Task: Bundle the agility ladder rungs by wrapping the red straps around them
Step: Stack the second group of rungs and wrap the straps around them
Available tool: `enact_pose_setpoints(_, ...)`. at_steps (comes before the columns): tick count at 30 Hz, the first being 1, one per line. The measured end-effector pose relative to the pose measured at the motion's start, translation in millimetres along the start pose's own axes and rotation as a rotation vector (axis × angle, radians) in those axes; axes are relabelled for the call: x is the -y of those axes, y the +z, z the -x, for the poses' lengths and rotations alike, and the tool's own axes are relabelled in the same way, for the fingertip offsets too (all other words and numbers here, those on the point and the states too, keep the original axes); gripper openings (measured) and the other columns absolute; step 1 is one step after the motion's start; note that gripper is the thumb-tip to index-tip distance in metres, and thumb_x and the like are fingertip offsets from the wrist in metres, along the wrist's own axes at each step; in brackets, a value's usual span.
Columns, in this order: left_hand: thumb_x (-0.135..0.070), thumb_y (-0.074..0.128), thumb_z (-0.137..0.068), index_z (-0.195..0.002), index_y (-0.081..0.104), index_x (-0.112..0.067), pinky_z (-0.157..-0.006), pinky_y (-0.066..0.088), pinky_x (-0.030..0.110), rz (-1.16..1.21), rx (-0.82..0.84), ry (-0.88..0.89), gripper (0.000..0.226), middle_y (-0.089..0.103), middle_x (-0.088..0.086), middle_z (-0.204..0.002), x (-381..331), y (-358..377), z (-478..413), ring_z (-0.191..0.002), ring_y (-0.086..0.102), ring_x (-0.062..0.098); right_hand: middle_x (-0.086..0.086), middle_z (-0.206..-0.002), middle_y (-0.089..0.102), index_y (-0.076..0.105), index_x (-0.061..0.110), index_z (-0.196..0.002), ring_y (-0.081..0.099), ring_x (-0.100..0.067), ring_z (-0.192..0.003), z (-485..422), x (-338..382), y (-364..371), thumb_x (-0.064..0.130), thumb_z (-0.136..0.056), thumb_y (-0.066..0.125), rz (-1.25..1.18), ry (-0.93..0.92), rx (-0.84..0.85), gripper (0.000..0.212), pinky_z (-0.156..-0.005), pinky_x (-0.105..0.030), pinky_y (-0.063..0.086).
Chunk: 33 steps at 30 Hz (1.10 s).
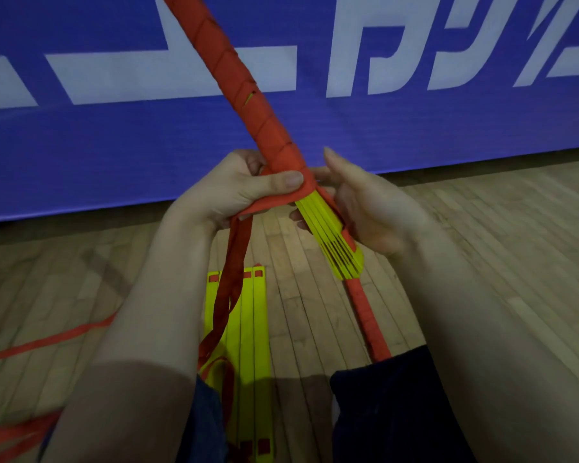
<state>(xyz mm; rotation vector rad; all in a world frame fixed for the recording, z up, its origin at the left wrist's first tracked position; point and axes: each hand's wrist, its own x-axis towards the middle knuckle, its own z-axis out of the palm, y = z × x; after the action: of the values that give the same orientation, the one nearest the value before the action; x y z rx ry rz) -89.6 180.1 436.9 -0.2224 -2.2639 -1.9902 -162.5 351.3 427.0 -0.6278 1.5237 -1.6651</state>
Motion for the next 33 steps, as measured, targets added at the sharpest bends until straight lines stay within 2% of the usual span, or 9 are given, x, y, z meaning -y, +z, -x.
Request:
enact_pose_setpoints(3, -0.004, 0.066, -0.08, -0.078, 0.065, -0.002, -0.052, 0.048, 0.013, -0.065, 0.026, -0.053, 0.004, 0.07, 0.002, -0.059, -5, 5, 1, -0.052, 0.065, 0.008, -0.007, -0.087, 0.073, 0.067, 0.017, -0.112, 0.069, -0.015, -0.074, 7, 8, 15, 0.055, -0.097, 0.039, 0.296, -0.084, -0.104, 0.05, -0.064, -0.027, 0.054)
enact_pose_setpoints(7, -0.017, 0.083, -0.069, -0.082, 0.07, -0.008, -0.068, 0.053, 0.024, -0.24, 0.041, -0.068, 0.02, 0.073, 0.002, -0.076, -3, 3, -1, -0.073, 0.068, 0.011, 0.004, -0.08, 0.061, 0.061, 0.017, -0.107, 0.059, -0.008, -0.066, 0, -12, 36, 0.06, -0.084, 0.061, 0.377, -0.141, -0.298, 0.048, -0.059, -0.024, 0.048)
enact_pose_setpoints(12, -0.024, 0.071, -0.082, -0.073, 0.065, -0.015, -0.052, 0.049, 0.025, -0.311, -0.073, -0.04, 0.014, 0.067, 0.002, -0.058, -15, 17, -3, -0.054, 0.064, 0.013, 0.001, -0.061, 0.046, 0.056, 0.015, -0.091, 0.043, -0.012, -0.052, -11, -21, 42, 0.045, -0.068, 0.081, -0.019, -0.237, -0.307, 0.046, -0.048, -0.027, 0.036)
enact_pose_setpoints(14, -0.034, 0.059, -0.092, -0.073, 0.063, -0.014, -0.052, 0.049, 0.041, -0.281, -0.135, -0.061, 0.028, 0.064, 0.01, -0.055, -19, 23, -2, -0.051, 0.063, 0.022, 0.0, -0.06, 0.045, 0.054, 0.015, -0.088, 0.04, -0.012, -0.048, -13, -20, 43, 0.042, -0.064, 0.077, -0.146, -0.275, -0.277, 0.043, -0.046, -0.026, 0.035)
enact_pose_setpoints(16, -0.047, 0.044, -0.095, -0.079, 0.062, -0.017, -0.051, 0.053, 0.036, -0.222, -0.255, -0.084, 0.039, 0.066, 0.004, -0.054, -22, 24, -4, -0.05, 0.064, 0.017, -0.002, -0.061, 0.045, 0.053, 0.016, -0.085, 0.039, -0.011, -0.046, -16, -20, 43, 0.036, -0.069, 0.074, -0.199, -0.299, -0.294, 0.033, -0.044, -0.024, 0.036)
enact_pose_setpoints(22, -0.037, 0.07, -0.069, -0.107, 0.048, -0.01, -0.047, 0.048, 0.02, -0.072, -0.232, -0.085, 0.052, 0.069, 0.004, -0.058, -19, 21, -5, -0.046, 0.063, 0.013, 0.0, -0.057, 0.042, 0.055, 0.014, -0.088, 0.039, -0.011, -0.045, -17, -13, 32, 0.056, -0.087, 0.053, -0.25, -0.297, -0.389, 0.042, -0.046, -0.026, 0.036)
enact_pose_setpoints(26, -0.017, 0.078, -0.06, -0.097, 0.048, -0.008, -0.052, 0.054, 0.024, 0.036, -0.161, -0.096, 0.049, 0.073, 0.012, -0.067, -21, 18, -2, -0.057, 0.071, 0.02, -0.004, -0.059, 0.046, 0.057, 0.008, -0.094, 0.042, -0.013, -0.048, -16, -14, 29, 0.054, -0.094, 0.046, -0.258, -0.306, -0.414, 0.047, -0.048, -0.027, 0.037)
enact_pose_setpoints(30, -0.035, 0.084, -0.048, -0.091, 0.058, -0.009, -0.071, 0.057, 0.036, -0.183, -0.23, -0.203, 0.057, 0.073, 0.009, -0.067, -19, 16, -5, -0.068, 0.072, 0.021, -0.002, -0.056, 0.054, 0.056, 0.008, -0.093, 0.052, -0.012, -0.043, -14, -10, 33, 0.039, -0.099, 0.046, -0.351, -0.373, -0.383, 0.034, -0.041, -0.021, 0.041)
enact_pose_setpoints(33, -0.046, 0.08, -0.053, -0.069, 0.073, -0.012, -0.06, 0.04, 0.03, -0.245, -0.161, -0.262, 0.038, 0.069, 0.006, -0.062, -18, 14, -5, -0.056, 0.055, 0.02, -0.008, -0.069, 0.053, 0.052, 0.001, -0.12, 0.057, -0.01, -0.047, -14, -9, 33, 0.038, -0.1, 0.042, -0.413, -0.4, -0.317, 0.043, -0.044, -0.021, 0.046)
